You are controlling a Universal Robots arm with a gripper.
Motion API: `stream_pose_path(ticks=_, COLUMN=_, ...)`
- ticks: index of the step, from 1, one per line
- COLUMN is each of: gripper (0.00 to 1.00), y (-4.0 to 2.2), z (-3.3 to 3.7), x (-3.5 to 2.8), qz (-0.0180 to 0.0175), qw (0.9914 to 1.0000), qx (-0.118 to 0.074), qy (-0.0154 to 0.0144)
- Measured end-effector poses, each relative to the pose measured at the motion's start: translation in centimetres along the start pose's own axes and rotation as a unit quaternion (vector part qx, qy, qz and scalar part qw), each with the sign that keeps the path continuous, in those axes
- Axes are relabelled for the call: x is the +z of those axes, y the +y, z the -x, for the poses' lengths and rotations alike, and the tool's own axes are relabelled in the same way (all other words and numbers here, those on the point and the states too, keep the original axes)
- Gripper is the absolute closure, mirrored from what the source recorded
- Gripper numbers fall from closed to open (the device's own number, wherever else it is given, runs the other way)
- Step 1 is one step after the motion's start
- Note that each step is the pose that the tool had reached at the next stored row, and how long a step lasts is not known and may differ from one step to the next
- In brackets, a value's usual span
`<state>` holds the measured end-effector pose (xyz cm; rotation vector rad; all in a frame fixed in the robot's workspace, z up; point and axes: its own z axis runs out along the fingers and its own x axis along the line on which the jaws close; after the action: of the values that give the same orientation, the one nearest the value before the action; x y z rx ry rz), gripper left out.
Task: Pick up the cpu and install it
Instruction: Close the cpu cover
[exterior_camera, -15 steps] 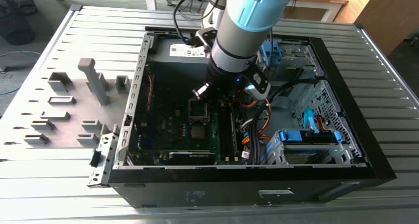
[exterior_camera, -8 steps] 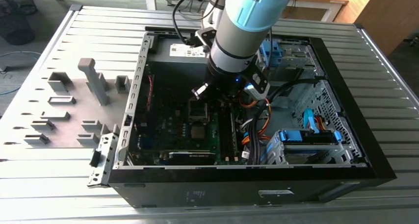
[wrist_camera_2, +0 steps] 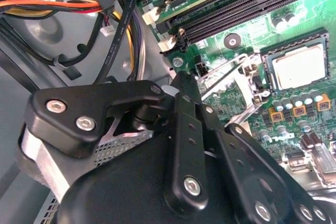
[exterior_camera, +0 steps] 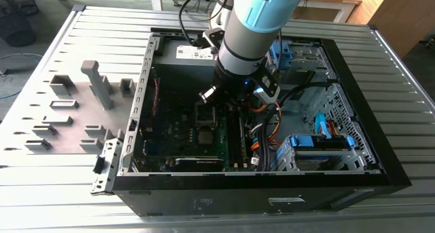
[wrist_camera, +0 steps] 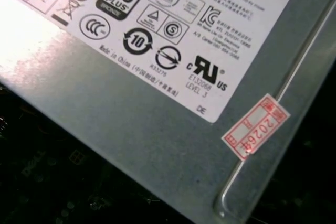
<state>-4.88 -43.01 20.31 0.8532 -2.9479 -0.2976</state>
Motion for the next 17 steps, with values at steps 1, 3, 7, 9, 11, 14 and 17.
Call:
stream_pose_path(ticks=1, gripper=0.89, y=0.01, z=0.00, x=-0.04, qz=0.0003, qw=1.00000, qx=0.000, qy=-0.0002)
stream_pose_path(ticks=3, gripper=0.89, y=0.03, z=0.00, x=-0.12, qz=0.0008, qw=1.00000, qx=0.000, qy=-0.0005)
stream_pose_path(ticks=7, gripper=0.89, y=0.03, z=-0.01, x=-0.22, qz=0.0021, qw=1.00000, qx=0.000, qy=-0.0013)
stream_pose_path(ticks=9, gripper=0.89, y=0.01, z=-0.03, x=-0.24, qz=0.0037, qw=0.99999, qx=-0.001, qy=-0.0023)
stream_pose_path(ticks=11, gripper=0.89, y=0.01, z=-0.03, x=-0.24, qz=0.0039, qw=0.99999, qx=0.000, qy=-0.0024)
stream_pose_path(ticks=14, gripper=0.89, y=0.00, z=-0.04, x=-0.24, qz=0.0037, qw=0.99999, qx=-0.001, qy=-0.0022)
stream_pose_path(ticks=17, gripper=0.89, y=-0.01, z=-0.05, x=-0.24, qz=0.0036, qw=0.99995, qx=-0.009, qy=-0.0005)
